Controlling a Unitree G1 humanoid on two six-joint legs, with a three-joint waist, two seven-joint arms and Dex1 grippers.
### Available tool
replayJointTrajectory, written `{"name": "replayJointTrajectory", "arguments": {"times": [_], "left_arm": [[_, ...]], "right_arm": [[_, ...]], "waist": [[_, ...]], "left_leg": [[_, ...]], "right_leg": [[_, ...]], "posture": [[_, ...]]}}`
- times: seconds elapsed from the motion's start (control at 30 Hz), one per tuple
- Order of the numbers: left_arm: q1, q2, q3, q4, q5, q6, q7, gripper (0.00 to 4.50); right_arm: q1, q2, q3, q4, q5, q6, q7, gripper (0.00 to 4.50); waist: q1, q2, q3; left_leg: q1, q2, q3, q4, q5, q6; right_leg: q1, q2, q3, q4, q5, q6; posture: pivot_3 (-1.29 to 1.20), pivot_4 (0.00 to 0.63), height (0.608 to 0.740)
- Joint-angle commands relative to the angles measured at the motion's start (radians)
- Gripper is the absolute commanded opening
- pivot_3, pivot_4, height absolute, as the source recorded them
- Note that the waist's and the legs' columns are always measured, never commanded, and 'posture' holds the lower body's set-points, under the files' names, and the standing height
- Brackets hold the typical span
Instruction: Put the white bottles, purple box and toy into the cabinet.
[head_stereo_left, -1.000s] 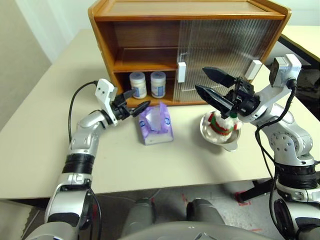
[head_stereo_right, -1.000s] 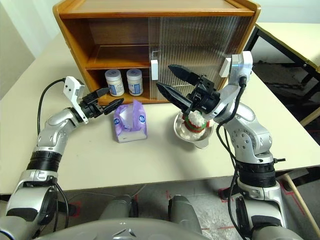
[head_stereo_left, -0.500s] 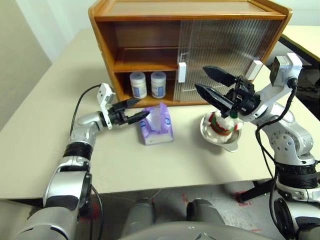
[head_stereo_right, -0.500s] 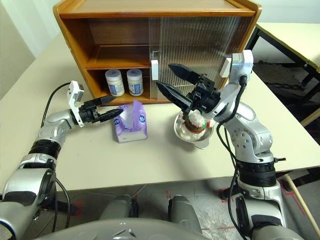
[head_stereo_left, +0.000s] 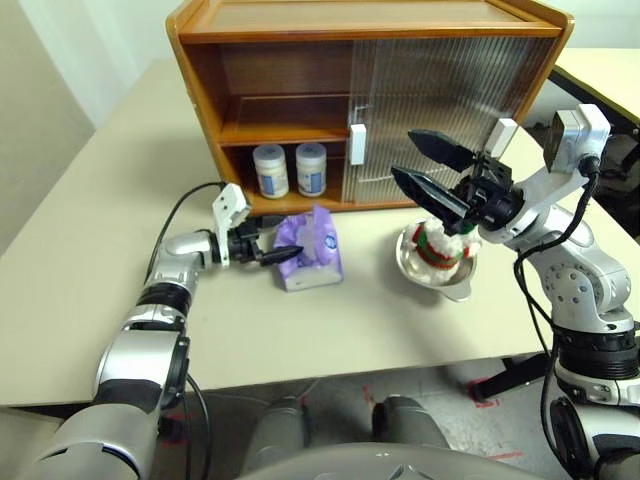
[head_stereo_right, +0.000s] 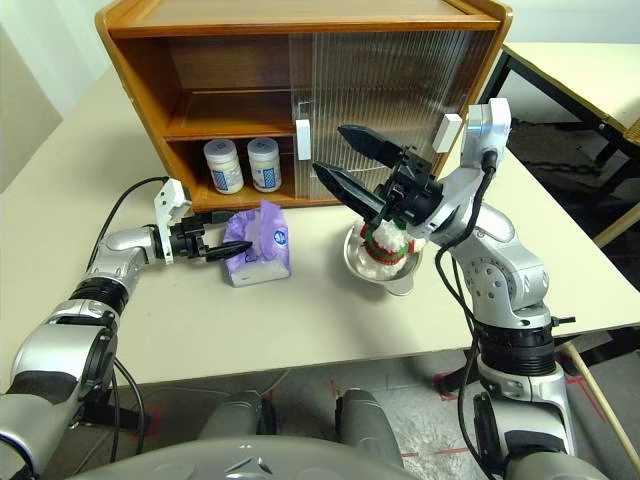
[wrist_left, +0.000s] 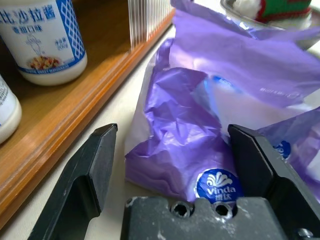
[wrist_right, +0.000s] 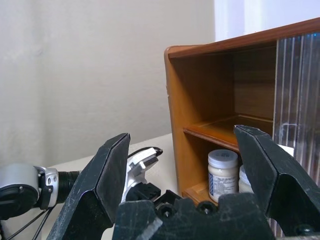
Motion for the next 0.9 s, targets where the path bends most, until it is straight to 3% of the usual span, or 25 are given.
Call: {"name": "replayJointTrajectory", "arguments": {"times": [0.03,0.17,0.27,0.6,0.77,0.9], "left_arm": [[-0.009,-0.009,-0.006,0.036,0.03,-0.022,0.018,4.48],[-0.014,-0.007,0.004,0.047,0.03,-0.022,0.034,4.48],[-0.016,0.0,0.019,0.046,0.021,-0.02,0.052,3.95],[0.025,0.027,0.049,0.005,0.0,-0.011,0.02,0.14],[0.06,0.044,0.078,-0.128,-0.059,0.067,-0.037,0.05],[0.112,0.061,0.096,-0.379,-0.132,0.235,-0.03,0.05]], "right_arm": [[0.006,-0.01,-0.006,-0.019,0.003,0.002,-0.005,4.5],[0.008,-0.011,-0.007,-0.021,0.003,0.001,-0.008,4.5],[0.009,-0.011,-0.006,-0.02,0.003,-0.001,-0.008,4.5],[-0.005,-0.004,0.001,-0.002,-0.001,-0.005,-0.003,4.5],[-0.011,-0.004,0.002,0.006,-0.002,-0.005,0.001,4.5],[-0.011,-0.001,0.004,0.014,-0.004,-0.008,0.007,4.5]], "waist": [[0.0,0.0,0.0],[-0.001,0.0,0.0],[-0.001,0.0,0.0],[0.0,0.0,0.0],[-0.002,0.0,0.0],[0.0,0.0,0.0]], "left_leg": [[0.0,0.0,0.0,0.0,0.0,0.0],[0.0,0.0,0.0,0.0,0.0,0.0],[0.0,0.0,0.0,0.0,0.0,0.0],[0.0,0.0,0.0,0.0,0.0,0.0],[0.0,0.001,0.0,0.0,0.0,0.0],[0.0,0.001,0.0,0.0,0.0,0.0]], "right_leg": [[0.0,0.0,0.0,0.0,0.0,0.0],[0.0,0.0,0.0,0.0,0.0,0.001],[0.0,0.0,0.0,0.0,0.0,0.001],[0.0,0.0,0.0,0.0,0.0,0.001],[0.0,0.0,0.0,0.0,0.0,0.0],[0.0,0.0,0.0,0.0,0.0,0.0]], "posture": [[-0.02,0.0,0.74],[-0.02,0.0,0.74],[-0.02,0.0,0.74],[0.0,0.0,0.74],[0.01,0.0,0.74],[0.02,0.0,0.74]]}}
